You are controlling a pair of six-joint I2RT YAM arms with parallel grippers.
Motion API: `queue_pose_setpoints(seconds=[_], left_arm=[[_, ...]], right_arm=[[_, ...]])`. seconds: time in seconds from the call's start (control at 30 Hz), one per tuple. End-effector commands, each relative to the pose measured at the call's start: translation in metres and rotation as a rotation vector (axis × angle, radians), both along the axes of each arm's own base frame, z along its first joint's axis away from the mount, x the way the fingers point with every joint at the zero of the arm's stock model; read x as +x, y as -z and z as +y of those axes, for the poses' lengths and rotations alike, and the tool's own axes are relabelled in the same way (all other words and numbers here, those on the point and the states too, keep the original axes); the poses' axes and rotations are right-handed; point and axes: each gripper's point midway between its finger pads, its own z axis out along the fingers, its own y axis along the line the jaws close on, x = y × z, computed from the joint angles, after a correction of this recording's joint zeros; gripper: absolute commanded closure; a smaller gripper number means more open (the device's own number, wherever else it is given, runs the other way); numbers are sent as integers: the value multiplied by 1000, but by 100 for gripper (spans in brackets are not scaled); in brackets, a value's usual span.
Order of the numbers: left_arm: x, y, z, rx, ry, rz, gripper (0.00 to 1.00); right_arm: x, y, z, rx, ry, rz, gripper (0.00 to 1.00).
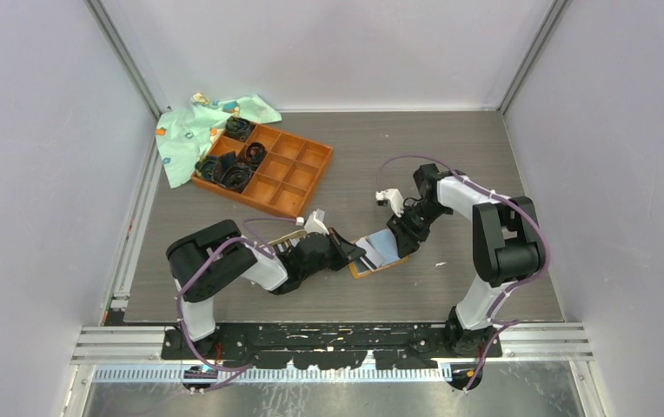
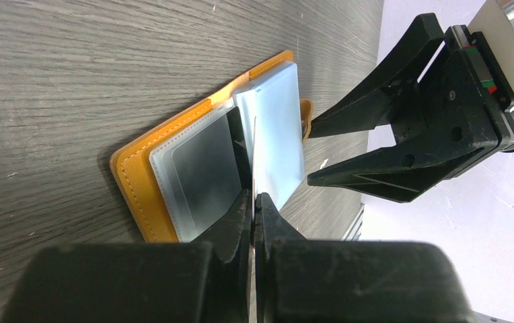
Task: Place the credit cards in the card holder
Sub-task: Insert the credit card into the card holder.
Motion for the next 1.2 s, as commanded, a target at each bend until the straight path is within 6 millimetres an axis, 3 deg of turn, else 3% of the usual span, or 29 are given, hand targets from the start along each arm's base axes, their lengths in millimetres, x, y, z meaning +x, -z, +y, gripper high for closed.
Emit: queue_pose_setpoints(seconds=[0.0,1.17], left_arm=[[-1,3,-3,17,5,4,100],[4,15,0,50,80,58,100]], right_arm=[[7,-3,2,-4,-22,-20,50],[11,9,-1,-92,-6,0,56]])
